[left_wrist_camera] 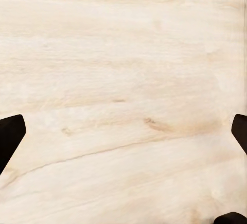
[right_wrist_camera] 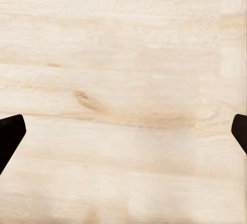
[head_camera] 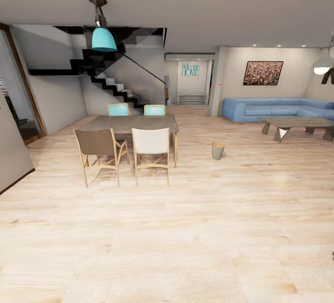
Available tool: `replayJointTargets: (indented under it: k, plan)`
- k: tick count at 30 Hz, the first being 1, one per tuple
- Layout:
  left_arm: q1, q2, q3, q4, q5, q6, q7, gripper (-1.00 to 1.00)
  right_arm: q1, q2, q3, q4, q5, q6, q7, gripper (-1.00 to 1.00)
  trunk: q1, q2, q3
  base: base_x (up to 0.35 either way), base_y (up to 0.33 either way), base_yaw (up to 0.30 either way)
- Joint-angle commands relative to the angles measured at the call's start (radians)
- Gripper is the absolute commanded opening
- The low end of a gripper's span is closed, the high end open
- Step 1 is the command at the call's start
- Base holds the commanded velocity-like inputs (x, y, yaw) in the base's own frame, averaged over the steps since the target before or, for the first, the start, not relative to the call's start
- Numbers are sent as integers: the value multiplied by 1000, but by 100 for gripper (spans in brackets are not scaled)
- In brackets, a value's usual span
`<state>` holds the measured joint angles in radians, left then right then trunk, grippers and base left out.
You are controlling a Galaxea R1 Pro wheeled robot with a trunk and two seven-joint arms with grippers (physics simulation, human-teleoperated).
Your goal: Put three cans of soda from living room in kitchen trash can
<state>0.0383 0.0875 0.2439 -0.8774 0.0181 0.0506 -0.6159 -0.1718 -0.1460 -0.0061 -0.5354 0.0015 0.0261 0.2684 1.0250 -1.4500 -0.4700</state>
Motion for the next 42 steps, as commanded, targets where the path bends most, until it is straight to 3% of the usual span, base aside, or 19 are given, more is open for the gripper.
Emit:
replayJointTargets:
  k: [1, 14, 42]
  plan:
    - [0, 0, 0, 0, 0, 0, 0, 100, 0, 0, 0, 0, 0, 0, 0, 100, 0, 0, 0, 0, 0, -268]
    - [0, 0, 0, 0, 0, 1, 2, 100, 0, 0, 0, 0, 0, 0, 0, 100, 0, 0, 0, 13, -1, -265]
    - [0, 0, -2, 0, -1, 3, 5, 100, 0, 0, 2, 0, 1, -3, -2, 100, 0, 0, 0, 322, -115, -14]
